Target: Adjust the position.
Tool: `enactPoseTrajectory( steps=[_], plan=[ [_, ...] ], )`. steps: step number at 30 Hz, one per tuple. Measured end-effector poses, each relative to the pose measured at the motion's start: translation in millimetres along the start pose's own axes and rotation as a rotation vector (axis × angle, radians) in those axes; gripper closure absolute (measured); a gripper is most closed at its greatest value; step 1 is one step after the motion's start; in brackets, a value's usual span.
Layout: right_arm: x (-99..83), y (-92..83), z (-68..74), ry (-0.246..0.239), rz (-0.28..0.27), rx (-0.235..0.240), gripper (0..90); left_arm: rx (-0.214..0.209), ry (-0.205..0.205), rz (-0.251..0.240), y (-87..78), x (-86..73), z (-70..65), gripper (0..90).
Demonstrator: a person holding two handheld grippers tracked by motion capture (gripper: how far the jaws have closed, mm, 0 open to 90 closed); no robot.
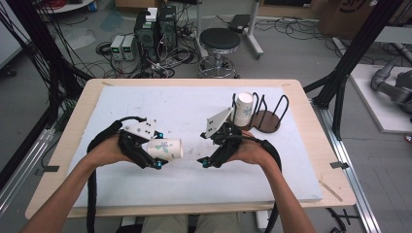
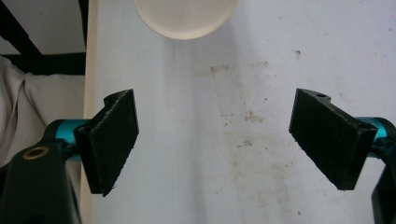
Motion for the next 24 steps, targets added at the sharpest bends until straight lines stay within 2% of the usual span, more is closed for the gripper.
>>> enactPoseTrajectory(
  steps=[5,6,10,11,24],
  plan=[
    [2.3,0.6,-0.2,-0.008,0.049,-0.012,16.2,-0.004,0.003,0.014,2.0,2.6,0.6,30.4],
    [2.7,0.7,-0.3,-0.011,0.051,-0.011,16.2,-0.004,0.014,0.027,2.5,3.4,1.1,30.4],
    [4.9,0.3,0.8,-0.018,0.063,-0.013,16.2,-0.010,0.014,0.028,6.0,5.6,0.6,30.4],
    [5.7,0.7,1.1,-0.020,0.061,-0.013,16.2,-0.011,0.026,0.042,6.8,6.6,1.1,30.4],
    [16.2,6.4,2.7,-0.051,0.090,0.002,16.2,-0.026,0.053,0.066,20.8,24.7,1.9,30.7]
  ],
)
Point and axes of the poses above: each handheld gripper's, and its own axes: y roughly forward along the jaws, x roughly out of its top, z roughly to its left, the point moved 1 cm from there along y, roughly forward along the jaws, and after that the axes turned 14 degrees about z, right-handed, at the moved point
